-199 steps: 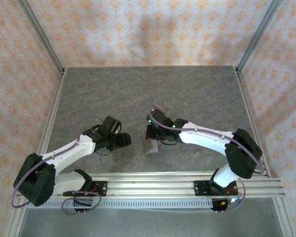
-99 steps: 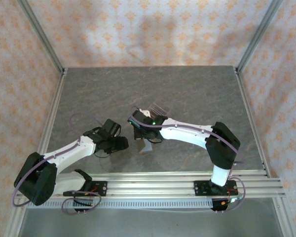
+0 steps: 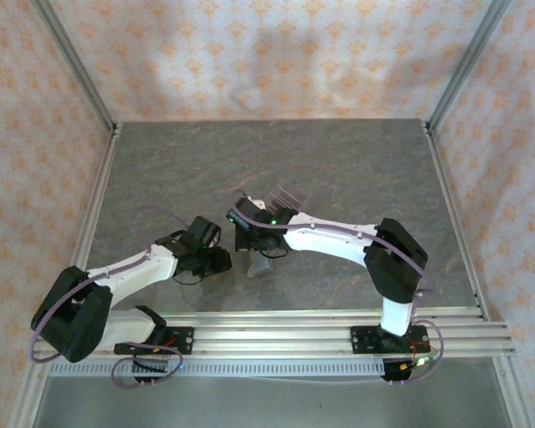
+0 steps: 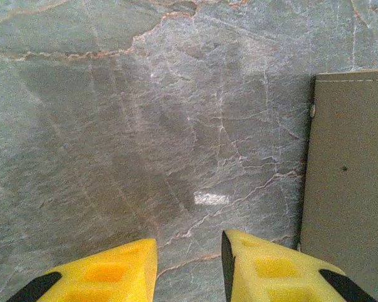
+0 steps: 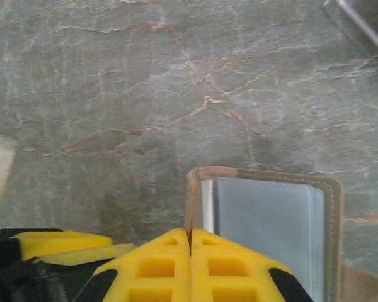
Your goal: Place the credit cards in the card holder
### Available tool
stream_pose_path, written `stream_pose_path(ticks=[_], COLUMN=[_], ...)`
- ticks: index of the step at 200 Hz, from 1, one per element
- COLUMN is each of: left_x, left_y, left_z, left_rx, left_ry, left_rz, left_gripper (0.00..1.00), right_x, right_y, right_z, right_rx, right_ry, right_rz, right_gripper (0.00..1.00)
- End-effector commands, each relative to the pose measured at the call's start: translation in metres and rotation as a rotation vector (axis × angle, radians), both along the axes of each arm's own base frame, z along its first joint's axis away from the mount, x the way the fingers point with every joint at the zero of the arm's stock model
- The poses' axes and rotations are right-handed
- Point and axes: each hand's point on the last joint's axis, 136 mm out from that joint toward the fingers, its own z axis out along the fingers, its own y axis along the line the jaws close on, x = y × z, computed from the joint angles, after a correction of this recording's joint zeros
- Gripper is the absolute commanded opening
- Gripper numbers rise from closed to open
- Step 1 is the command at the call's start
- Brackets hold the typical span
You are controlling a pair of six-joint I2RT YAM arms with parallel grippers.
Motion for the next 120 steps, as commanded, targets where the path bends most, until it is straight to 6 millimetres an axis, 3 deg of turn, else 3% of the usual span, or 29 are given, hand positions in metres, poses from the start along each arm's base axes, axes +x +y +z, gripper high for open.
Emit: stream_pose_path(ticks=[1,49,120], left_x=[0.001,-0.004,-0.022], left_y=[0.0,0.008,0.041], left_z=[-0.008,-0.017,-0.003], left_rx=[-0.006,0.033,0.133], left_ry=[0.005,0.029,0.026], left_rz=[0.009,0.032,0.123], left_gripper=[0.32,0.32,0.37], right_x=[-0.006,-0.009,-0.008], right_y=[0.022,0.035,0.046], right_z=[0.002,-0.008,-0.031], right_rx=[0.08,0.149,0.258], right_ry=[0.043,0.088,0.157], right_rz=[0.012,0.011,0.01], right_gripper=[0.07,0.26,0.43])
